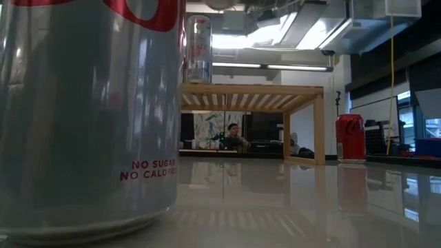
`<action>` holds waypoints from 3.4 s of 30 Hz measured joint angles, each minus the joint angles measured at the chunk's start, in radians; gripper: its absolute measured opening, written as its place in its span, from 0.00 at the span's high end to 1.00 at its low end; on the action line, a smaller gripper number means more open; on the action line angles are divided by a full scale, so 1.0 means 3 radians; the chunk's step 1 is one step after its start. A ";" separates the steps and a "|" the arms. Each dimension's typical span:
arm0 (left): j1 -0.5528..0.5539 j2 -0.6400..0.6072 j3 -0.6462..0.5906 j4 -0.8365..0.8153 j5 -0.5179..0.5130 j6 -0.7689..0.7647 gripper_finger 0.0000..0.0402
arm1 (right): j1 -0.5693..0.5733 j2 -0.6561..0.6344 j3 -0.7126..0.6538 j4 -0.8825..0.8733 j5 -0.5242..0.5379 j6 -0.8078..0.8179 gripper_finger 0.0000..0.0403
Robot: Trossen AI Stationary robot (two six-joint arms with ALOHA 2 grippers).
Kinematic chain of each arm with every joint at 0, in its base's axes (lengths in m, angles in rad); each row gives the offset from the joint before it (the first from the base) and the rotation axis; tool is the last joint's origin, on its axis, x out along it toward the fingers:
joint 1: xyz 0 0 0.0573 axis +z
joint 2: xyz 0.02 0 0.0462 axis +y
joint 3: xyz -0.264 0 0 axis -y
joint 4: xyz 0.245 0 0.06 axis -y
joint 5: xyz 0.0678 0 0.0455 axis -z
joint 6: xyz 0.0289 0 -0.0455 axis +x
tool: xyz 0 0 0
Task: Place canned beverage on shelf
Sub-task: Put the left white soda can on the shelf, then put the white soda can on the shelf aligned with the other white soda can
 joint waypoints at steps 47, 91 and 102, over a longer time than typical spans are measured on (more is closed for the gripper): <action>0.0722 0.0027 0.0000 0.0303 -0.0343 0.0386 0.10 | -0.1996 0.0156 -0.0989 0.1000 -0.1526 -0.0466 0.26; 0.0599 0.0119 -0.0014 0.0367 -0.0183 0.0331 0.10 | -0.1437 -0.0088 0.0946 -0.1419 -0.2075 -0.0472 0.15; 0.0141 0.0706 -0.0070 0.0496 0.0186 0.0139 0.10 | 0.0029 -0.0116 -0.0039 -0.0845 -0.1330 0.0236 0.15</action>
